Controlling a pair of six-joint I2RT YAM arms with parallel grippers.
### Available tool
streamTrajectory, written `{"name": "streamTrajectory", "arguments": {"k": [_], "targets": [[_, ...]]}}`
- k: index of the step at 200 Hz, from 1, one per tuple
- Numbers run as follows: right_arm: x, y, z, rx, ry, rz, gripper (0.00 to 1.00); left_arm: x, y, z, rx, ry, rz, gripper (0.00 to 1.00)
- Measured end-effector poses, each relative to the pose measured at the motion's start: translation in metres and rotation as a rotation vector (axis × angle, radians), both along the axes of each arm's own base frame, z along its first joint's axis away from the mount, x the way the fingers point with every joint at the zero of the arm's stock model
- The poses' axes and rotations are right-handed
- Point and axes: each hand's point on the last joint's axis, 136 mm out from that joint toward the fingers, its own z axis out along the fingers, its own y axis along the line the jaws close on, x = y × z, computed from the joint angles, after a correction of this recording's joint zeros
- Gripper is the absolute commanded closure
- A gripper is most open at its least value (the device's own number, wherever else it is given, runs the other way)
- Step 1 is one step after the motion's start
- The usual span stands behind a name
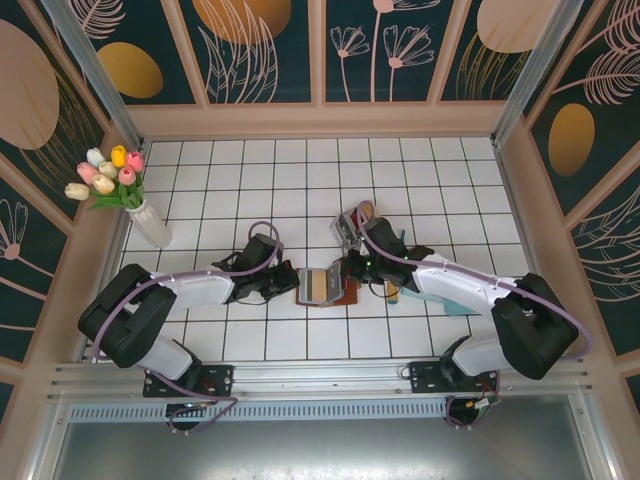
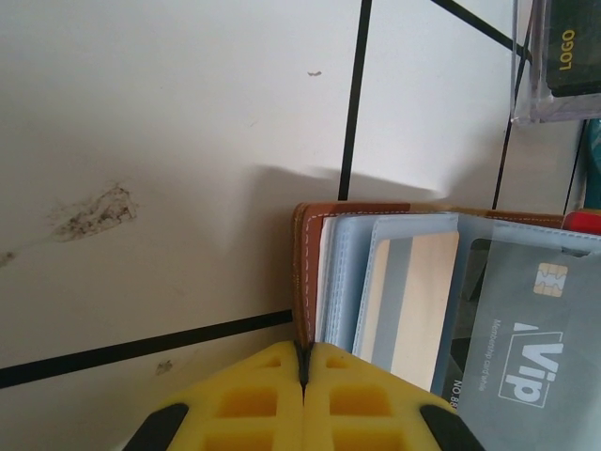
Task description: Put the credit cards into the card holder
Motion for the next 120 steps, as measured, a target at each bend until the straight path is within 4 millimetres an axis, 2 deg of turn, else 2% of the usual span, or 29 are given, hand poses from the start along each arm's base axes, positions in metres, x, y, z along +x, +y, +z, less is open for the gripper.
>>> {"name": "streamTrajectory", "arguments": {"k": [24,67,120], "targets": [[0.006,-0.008,0.000,-0.052,-0.015,-0.031,0.98,0.000,-0.001,-0.001,0.000,0.001,-0.002,0.98],[0.011,-0.039,-0.005,-0.211,-0.052,-0.097,0.98,0.000,-0.001,-0.001,0.000,0.001,-0.003,0.99],[0.013,-0.043,0.002,-0.216,-0.078,-0.104,0.99,0.000,-0.001,-0.001,0.000,0.001,-0.003,0.99]]}}
